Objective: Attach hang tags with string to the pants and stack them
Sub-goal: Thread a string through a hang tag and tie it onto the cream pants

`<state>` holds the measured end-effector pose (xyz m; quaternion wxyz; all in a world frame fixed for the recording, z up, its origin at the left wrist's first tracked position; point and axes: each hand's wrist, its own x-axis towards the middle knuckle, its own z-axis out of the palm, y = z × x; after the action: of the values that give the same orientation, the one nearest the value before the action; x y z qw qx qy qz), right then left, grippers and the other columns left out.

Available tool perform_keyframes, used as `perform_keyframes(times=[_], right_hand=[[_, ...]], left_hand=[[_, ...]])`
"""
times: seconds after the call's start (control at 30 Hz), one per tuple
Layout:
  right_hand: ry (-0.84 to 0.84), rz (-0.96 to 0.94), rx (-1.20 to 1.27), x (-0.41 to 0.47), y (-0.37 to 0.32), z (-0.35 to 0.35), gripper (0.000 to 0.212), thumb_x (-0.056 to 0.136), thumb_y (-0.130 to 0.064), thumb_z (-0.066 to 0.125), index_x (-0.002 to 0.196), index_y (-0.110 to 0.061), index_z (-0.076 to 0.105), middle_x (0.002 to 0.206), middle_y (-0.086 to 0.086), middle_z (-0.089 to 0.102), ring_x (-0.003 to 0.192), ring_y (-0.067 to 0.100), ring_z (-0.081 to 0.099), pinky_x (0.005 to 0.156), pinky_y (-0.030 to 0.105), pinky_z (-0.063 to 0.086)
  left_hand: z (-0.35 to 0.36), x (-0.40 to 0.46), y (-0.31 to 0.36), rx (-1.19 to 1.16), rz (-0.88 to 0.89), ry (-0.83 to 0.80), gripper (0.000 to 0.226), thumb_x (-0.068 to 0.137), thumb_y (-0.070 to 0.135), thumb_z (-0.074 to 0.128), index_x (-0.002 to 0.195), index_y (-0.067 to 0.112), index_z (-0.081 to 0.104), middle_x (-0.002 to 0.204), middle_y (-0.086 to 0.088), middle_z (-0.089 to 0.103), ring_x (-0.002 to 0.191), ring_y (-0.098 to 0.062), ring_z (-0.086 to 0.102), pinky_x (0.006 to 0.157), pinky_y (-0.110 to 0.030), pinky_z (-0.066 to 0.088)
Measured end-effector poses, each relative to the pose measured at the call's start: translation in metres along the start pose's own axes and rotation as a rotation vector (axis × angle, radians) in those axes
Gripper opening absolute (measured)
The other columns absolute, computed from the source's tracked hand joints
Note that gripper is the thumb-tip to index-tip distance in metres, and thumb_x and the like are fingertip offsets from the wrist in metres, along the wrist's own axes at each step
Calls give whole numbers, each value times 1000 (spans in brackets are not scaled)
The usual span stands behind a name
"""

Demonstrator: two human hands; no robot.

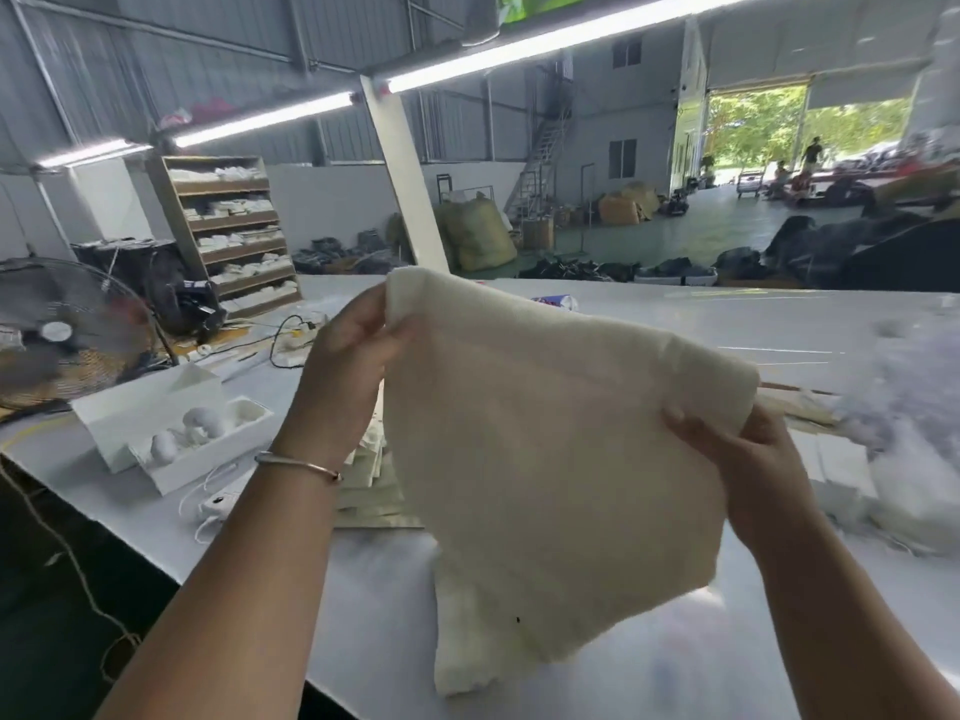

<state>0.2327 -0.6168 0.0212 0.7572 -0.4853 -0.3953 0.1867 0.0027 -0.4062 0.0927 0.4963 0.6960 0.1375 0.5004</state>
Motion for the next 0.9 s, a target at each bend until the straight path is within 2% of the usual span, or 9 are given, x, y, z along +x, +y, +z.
perform_keyframes(times=[0.07, 0.13, 0.23, 0.33, 0.43, 0.5, 0.63, 0.77, 0.9], right_hand=[[-78, 93, 5, -21, -12, -15, 36, 48, -17, 86, 83, -17, 76, 83, 5, 75, 73, 22, 72, 56, 30, 55], [-90, 113, -32, -36, -25, -27, 36, 52, -6, 79, 86, -17, 76, 85, 9, 75, 74, 25, 72, 56, 31, 55], [-52, 94, -33, -51, -46, -45, 32, 56, -3, 75, 85, -16, 75, 84, 10, 75, 73, 25, 72, 55, 30, 55], [-43, 96, -52, -63, -62, -54, 34, 64, 11, 69, 76, -21, 76, 76, 5, 74, 66, 21, 72, 50, 28, 54], [-108, 125, -40, -72, -73, -56, 40, 60, 15, 66, 75, -20, 77, 75, 5, 74, 65, 21, 71, 51, 29, 54], [-161, 148, -58, -79, -80, -59, 39, 52, 10, 68, 76, -19, 76, 76, 5, 73, 67, 21, 71, 53, 30, 54], [-65, 94, -260, -90, -89, -79, 41, 65, 22, 65, 85, -13, 75, 84, 8, 72, 74, 21, 68, 65, 37, 57], [347, -4, -655, -109, -85, -121, 33, 77, 6, 69, 96, -21, 70, 103, 10, 68, 91, 23, 63, 84, 42, 50], [442, 194, -692, -144, -63, -158, 30, 82, -1, 69, 110, -11, 69, 99, 9, 63, 91, 23, 58, 78, 32, 42]], left_hand=[[16, -13, 11, 62, -8, -117, 46, 79, 27, 71, 124, 33, 63, 124, 5, 67, 117, -23, 61, 99, -47, 47], [33, -24, 16, 111, -49, -183, 52, 75, 27, 76, 123, 40, 60, 121, 2, 67, 114, -26, 62, 95, -49, 51], [59, -33, 28, 261, -76, -1, 50, 69, 25, 82, 110, 28, 54, 112, 1, 65, 110, -26, 62, 92, -49, 53], [75, -38, 49, 614, 279, 146, 73, 68, 45, 82, 123, 23, 39, 125, 8, 42, 122, -15, 43, 102, -40, 45], [116, -52, 72, 886, 376, -333, 95, 59, 82, 64, 138, 36, 37, 140, 11, 41, 136, -7, 27, 117, -43, 17], [146, -60, 72, 1049, 289, -585, 78, 60, 82, 63, 120, 32, 57, 124, 5, 57, 126, -12, 41, 120, -46, 6], [178, -62, 60, 724, -15, -812, 28, 86, 37, 71, 95, 11, 66, 91, -3, 68, 84, -17, 62, 83, -38, 50], [215, -66, 61, 562, -194, -840, 19, 94, 27, 62, 87, 10, 61, 83, -9, 59, 74, -19, 53, 68, -32, 43], [269, -67, 92, 420, -155, -904, 20, 95, 21, 60, 85, 4, 60, 83, -11, 54, 77, -21, 49, 71, -34, 39]])
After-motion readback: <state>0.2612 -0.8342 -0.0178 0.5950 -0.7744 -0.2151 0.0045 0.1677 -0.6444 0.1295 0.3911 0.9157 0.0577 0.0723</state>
